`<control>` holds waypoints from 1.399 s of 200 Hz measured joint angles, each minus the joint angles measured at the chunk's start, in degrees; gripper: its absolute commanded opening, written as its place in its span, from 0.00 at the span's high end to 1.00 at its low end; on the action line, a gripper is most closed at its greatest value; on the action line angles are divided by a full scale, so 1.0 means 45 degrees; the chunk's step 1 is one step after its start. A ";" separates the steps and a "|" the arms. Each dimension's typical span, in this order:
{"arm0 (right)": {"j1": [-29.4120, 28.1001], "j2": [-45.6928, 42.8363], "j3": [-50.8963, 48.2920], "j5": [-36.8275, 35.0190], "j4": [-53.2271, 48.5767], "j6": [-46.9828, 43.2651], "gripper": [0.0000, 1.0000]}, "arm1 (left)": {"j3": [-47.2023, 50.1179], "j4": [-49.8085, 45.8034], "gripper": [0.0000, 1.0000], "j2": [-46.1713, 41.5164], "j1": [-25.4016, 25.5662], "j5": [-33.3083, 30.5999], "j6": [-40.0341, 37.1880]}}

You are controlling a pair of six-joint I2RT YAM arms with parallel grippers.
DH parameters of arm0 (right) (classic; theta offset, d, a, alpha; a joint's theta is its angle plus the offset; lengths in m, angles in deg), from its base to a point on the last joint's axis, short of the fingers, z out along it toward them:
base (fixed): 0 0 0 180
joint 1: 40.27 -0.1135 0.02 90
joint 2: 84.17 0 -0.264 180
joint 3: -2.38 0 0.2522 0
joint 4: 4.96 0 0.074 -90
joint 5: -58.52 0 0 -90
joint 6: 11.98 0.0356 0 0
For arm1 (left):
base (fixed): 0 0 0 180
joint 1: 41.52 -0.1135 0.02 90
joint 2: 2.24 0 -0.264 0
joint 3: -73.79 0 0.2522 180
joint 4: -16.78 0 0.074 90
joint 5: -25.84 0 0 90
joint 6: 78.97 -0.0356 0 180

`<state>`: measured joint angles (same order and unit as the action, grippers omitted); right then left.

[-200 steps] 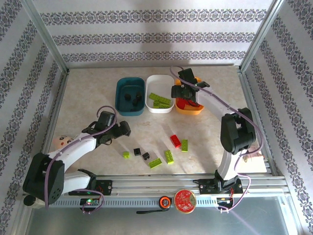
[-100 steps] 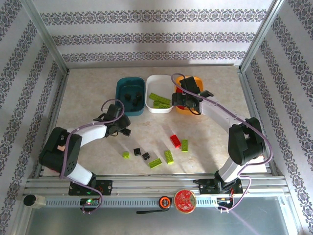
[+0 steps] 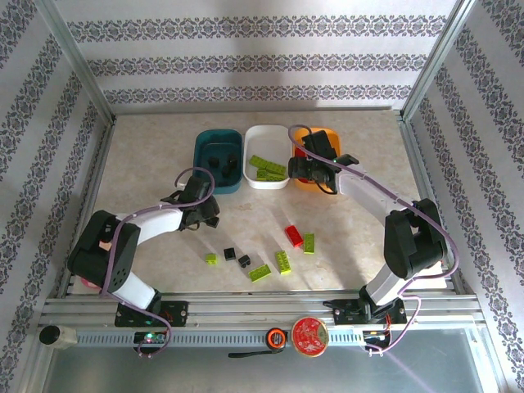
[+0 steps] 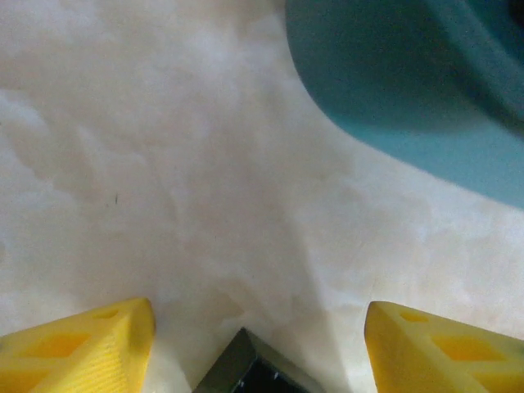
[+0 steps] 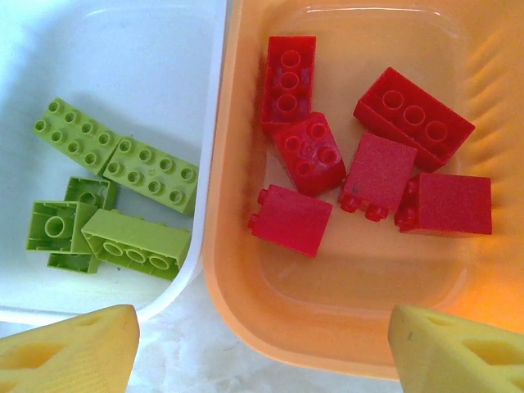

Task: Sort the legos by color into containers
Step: Pick up the lego from the center of the table, then place the lego in the container.

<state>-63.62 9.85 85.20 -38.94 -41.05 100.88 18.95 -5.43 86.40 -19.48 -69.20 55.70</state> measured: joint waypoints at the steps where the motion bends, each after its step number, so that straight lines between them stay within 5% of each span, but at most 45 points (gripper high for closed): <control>1: 0.0000 0.0000 -0.0005 0.0000 0.0000 0.0000 0.20 | 0.0019 -0.0029 0.39 -0.0019 0.0005 -0.0005 0.0000; 83: 0.0000 0.0049 -0.0039 0.0112 0.0330 0.0238 0.20 | 0.0792 -0.0952 0.65 -0.1166 0.0044 -0.0243 -0.0447; 173: -0.0005 -0.0277 -0.0515 0.0204 0.0413 0.0316 0.20 | -0.0520 -0.2297 0.65 -0.3351 0.0107 -0.0447 -0.0733; 219: -0.0447 -0.0753 -0.0996 0.0257 0.0491 0.0335 0.20 | -0.4318 -0.1739 0.65 -0.0520 -0.0024 -0.0758 -0.0923; 256: -0.1462 -0.1860 -0.2006 0.0597 0.0559 0.0321 0.19 | -0.6747 -0.1146 0.52 0.2584 -0.0549 -0.0690 -0.1049; 280: -0.2433 -0.2336 -0.2599 0.0962 0.0690 0.0272 0.17 | -0.8155 -0.1166 0.31 0.3954 -0.0763 -0.0534 -0.1195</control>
<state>-74.57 -0.66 73.51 -34.62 -37.94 102.10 -17.75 -10.67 104.19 -22.91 -71.60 50.32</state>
